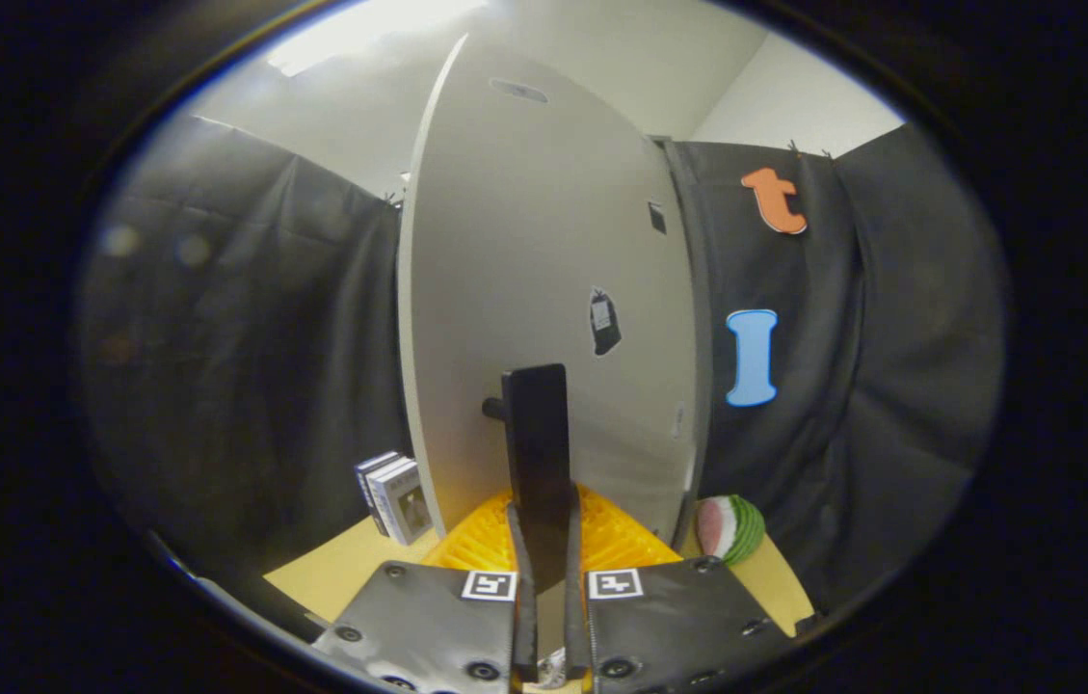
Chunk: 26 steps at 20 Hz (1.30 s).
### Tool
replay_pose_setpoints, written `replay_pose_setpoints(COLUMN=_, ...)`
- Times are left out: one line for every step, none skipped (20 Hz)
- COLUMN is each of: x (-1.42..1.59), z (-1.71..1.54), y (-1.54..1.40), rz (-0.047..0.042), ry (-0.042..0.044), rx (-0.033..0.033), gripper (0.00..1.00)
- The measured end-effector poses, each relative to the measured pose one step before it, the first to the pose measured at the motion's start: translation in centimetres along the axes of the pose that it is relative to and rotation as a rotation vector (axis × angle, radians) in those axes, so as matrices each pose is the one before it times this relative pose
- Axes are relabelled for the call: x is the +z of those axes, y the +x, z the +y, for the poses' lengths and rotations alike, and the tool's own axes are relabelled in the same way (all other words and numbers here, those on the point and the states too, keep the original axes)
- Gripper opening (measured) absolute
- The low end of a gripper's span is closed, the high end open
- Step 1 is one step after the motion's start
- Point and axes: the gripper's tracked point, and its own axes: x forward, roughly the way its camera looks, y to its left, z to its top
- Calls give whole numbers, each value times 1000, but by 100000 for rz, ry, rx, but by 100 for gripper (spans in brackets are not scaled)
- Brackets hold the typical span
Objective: Open the shoe cabinet door, grab the shoes and put them into the shoe cabinet, then close the shoe cabinet door.
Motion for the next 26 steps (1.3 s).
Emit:
replay_pose_setpoints(x=41, z=-990, y=-636, rz=152, ry=-603, rx=-1499, gripper=13)
replay_pose_setpoints(x=-162, z=-991, y=-442, rz=118, ry=-654, rx=-1371, gripper=12)
replay_pose_setpoints(x=60, z=-857, y=-471, rz=-142, ry=-660, rx=-1293, gripper=12)
replay_pose_setpoints(x=-101, z=-899, y=-232, rz=91, ry=-591, rx=-1329, gripper=12)
replay_pose_setpoints(x=-9, z=-870, y=-224, rz=187, ry=-399, rx=-1585, gripper=12)
replay_pose_setpoints(x=-101, z=-897, y=-383, rz=308, ry=-221, rx=-1937, gripper=11)
replay_pose_setpoints(x=-39, z=-1008, y=-199, rz=-83, ry=504, rx=-2225, gripper=11)
replay_pose_setpoints(x=-68, z=-1184, y=-62, rz=191, ry=871, rx=-2135, gripper=10)
replay_pose_setpoints(x=122, z=-1155, y=37, rz=-81, ry=1575, rx=-1692, gripper=9)
replay_pose_setpoints(x=-38, z=-1169, y=-24, rz=213, ry=1282, rx=-1339, gripper=8)
replay_pose_setpoints(x=110, z=-958, y=18, rz=-51, ry=817, rx=-1087, gripper=8)
replay_pose_setpoints(x=21, z=-961, y=119, rz=-179, ry=394, rx=-888, gripper=7)
replay_pose_setpoints(x=83, z=-957, y=-52, rz=93, ry=366, rx=-711, gripper=6)
replay_pose_setpoints(x=-77, z=-929, y=70, rz=-16, ry=848, rx=-847, gripper=5)
replay_pose_setpoints(x=108, z=-1113, y=36, rz=116, ry=1381, rx=-48, gripper=5)
replay_pose_setpoints(x=-159, z=-630, y=97, rz=568, ry=1239, rx=651, gripper=4)
replay_pose_setpoints(x=47, z=-631, y=205, rz=238, ry=1009, rx=1085, gripper=3)
replay_pose_setpoints(x=-46, z=-524, y=22, rz=370, ry=14, rx=988, gripper=2)
replay_pose_setpoints(x=80, z=-391, y=141, rz=179, ry=-480, rx=895, gripper=3)
replay_pose_setpoints(x=17, z=-56, y=26, rz=264, ry=-1087, rx=1290, gripper=3)
replay_pose_setpoints(x=-24, z=16, y=-63, rz=415, ry=-1020, rx=1685, gripper=3)
replay_pose_setpoints(x=-118, z=-58, y=39, rz=623, ry=-1222, rx=1573, gripper=3)
replay_pose_setpoints(x=86, z=-328, y=27, rz=289, ry=-442, rx=1155, gripper=3)
replay_pose_setpoints(x=-55, z=-313, y=248, rz=1108, ry=-662, rx=2538, gripper=8)
replay_pose_setpoints(x=52, z=-143, y=133, rz=254, ry=-634, rx=1349, gripper=8)
replay_pose_setpoints(x=-18, z=21, y=-143, rz=289, ry=-966, rx=246, gripper=7)
